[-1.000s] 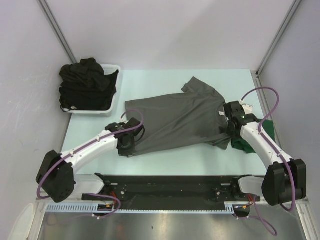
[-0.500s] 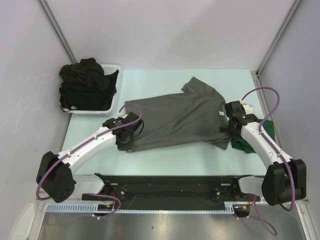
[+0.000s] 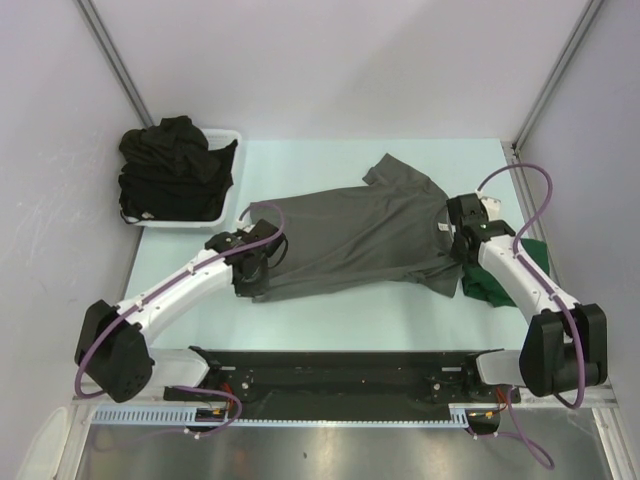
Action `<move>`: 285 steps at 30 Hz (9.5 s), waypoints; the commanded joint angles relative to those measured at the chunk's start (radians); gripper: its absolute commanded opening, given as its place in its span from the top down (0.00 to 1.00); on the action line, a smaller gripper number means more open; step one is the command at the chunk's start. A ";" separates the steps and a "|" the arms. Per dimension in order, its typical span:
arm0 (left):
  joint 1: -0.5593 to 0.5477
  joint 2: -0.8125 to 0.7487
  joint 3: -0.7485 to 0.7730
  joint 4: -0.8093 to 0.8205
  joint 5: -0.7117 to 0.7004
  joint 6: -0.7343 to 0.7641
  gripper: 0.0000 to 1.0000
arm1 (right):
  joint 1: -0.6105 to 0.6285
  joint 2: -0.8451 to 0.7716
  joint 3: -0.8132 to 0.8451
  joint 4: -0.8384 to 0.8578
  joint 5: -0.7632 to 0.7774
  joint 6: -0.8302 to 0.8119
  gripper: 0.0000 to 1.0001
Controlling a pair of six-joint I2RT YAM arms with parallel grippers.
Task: Fold and stack the t-shirts
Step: Fold the flattened tshirt in 1/3 of the way
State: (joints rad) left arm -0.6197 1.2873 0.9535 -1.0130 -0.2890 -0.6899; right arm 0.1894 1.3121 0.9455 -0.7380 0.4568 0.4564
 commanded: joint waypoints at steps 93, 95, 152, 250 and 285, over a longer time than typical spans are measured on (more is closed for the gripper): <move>0.270 0.340 0.353 0.068 -0.073 0.283 0.25 | -0.028 0.521 0.529 0.213 -0.016 -0.196 0.09; 0.268 0.334 0.349 0.071 -0.068 0.283 0.25 | -0.013 0.515 0.529 0.221 -0.049 -0.200 0.09; 0.268 0.205 0.278 0.051 -0.026 0.314 0.27 | 0.269 0.806 0.751 0.103 -0.170 -0.097 0.32; 0.238 0.241 0.303 0.051 0.033 0.303 0.30 | -0.080 0.774 0.805 0.060 -0.121 -0.240 0.68; 0.066 0.408 0.292 0.188 0.149 0.208 0.85 | 0.064 0.435 0.472 0.022 -0.196 -0.171 0.81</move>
State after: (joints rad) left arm -0.5507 1.6676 1.2224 -0.8696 -0.1604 -0.4694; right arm 0.2573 1.8183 1.4231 -0.7250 0.2611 0.2802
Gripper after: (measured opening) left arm 0.262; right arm 0.262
